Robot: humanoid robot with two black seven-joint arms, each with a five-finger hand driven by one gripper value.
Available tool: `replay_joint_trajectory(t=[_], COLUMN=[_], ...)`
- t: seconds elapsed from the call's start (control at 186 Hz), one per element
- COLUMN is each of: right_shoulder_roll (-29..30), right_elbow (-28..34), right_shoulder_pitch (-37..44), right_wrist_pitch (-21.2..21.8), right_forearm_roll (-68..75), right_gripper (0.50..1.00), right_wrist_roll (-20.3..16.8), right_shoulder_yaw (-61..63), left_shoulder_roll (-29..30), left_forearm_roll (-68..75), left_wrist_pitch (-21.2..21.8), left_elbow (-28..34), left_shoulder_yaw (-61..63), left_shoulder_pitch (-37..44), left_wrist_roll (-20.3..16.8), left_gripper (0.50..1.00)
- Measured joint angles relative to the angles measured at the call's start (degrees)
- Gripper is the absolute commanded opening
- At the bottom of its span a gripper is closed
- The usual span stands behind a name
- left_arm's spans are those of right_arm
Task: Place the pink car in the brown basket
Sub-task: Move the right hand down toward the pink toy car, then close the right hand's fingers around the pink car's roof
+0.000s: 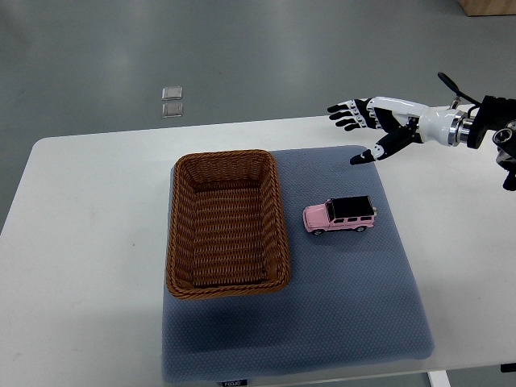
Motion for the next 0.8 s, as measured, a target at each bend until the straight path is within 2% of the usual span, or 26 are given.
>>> replay_joint_trajectory(t=[0.15, 0.611, 0.799], right_shoulder_roll=[-1.19, -0.8, -0.6], right_elbow=[3.66, 5.51, 5.53], right_shoulder_pitch=[-0.93, -3.29, -3.74], right_wrist_pitch=[-0.01, -0.07, -4.73], right_forearm_roll=[-6.54, -7.59, -7.64], right_gripper=[0.921, 0.919, 0.919], right_wrist_roll=[2.7, 4.06, 4.27], right_shoulder_yaw=[-0.53, -7.47, -11.01], left_shoulder_roll=[0.0, 0.0, 0.0], left_forearm_roll=[-0.02, -0.03, -0.03], left_wrist_pitch=[0.0, 0.0, 0.0], left_elbow=[0.0, 0.0, 0.0], left_shoulder_yaw=[-0.01, -0.03, -0.04], left_shoulder_pitch=[0.01, 0.0, 0.01], left_wrist_roll=[0.0, 0.0, 0.0], left_gripper=[1.0, 1.0, 1.0])
